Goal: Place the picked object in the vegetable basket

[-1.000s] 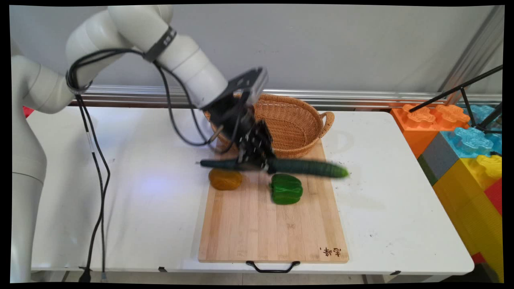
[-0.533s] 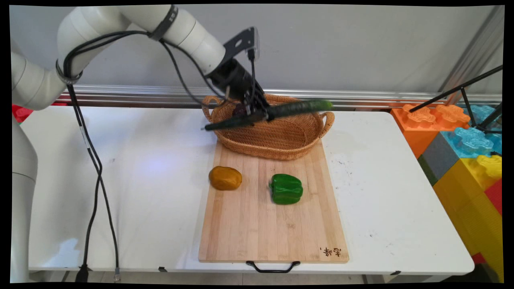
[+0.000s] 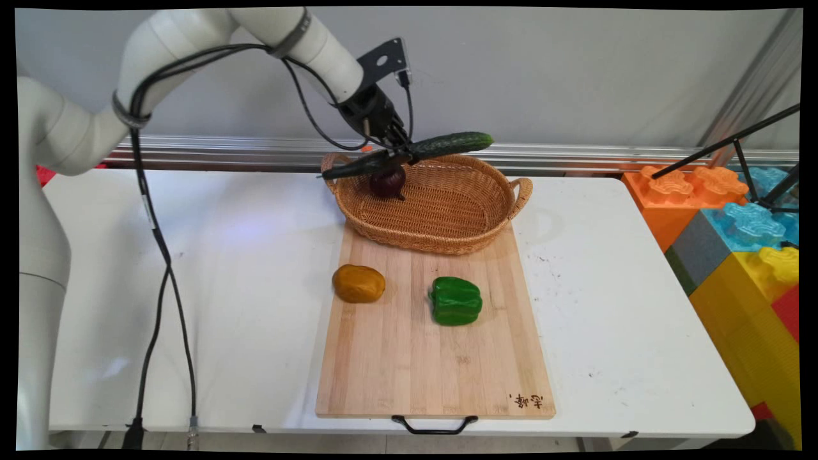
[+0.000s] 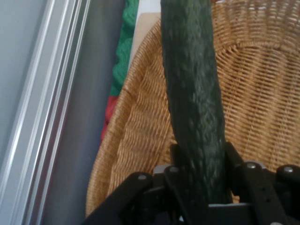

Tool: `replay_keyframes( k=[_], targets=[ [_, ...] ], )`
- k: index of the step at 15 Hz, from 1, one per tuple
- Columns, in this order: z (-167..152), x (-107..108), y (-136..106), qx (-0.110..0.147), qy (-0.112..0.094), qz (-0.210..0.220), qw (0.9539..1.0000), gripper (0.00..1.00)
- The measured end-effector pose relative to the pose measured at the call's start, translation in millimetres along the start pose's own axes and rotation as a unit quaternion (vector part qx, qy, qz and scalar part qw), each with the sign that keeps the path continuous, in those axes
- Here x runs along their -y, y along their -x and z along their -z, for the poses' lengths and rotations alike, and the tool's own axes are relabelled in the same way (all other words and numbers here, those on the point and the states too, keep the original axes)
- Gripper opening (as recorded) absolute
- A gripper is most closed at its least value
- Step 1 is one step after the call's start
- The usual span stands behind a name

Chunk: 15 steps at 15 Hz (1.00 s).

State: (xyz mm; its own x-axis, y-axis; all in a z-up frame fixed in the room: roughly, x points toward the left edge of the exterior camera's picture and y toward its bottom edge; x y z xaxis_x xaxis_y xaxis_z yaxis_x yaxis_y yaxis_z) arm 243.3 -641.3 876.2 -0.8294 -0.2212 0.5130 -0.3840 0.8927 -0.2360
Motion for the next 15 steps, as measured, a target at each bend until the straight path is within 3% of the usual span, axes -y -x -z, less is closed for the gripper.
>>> replay_keyframes(
  k=[6,15],
  targets=[
    [-37,9,-14,-0.007,0.020,0.017,0.9996,0.00],
    [-74,10,-11,-0.012,0.056,0.046,0.9973,0.00]
  ],
)
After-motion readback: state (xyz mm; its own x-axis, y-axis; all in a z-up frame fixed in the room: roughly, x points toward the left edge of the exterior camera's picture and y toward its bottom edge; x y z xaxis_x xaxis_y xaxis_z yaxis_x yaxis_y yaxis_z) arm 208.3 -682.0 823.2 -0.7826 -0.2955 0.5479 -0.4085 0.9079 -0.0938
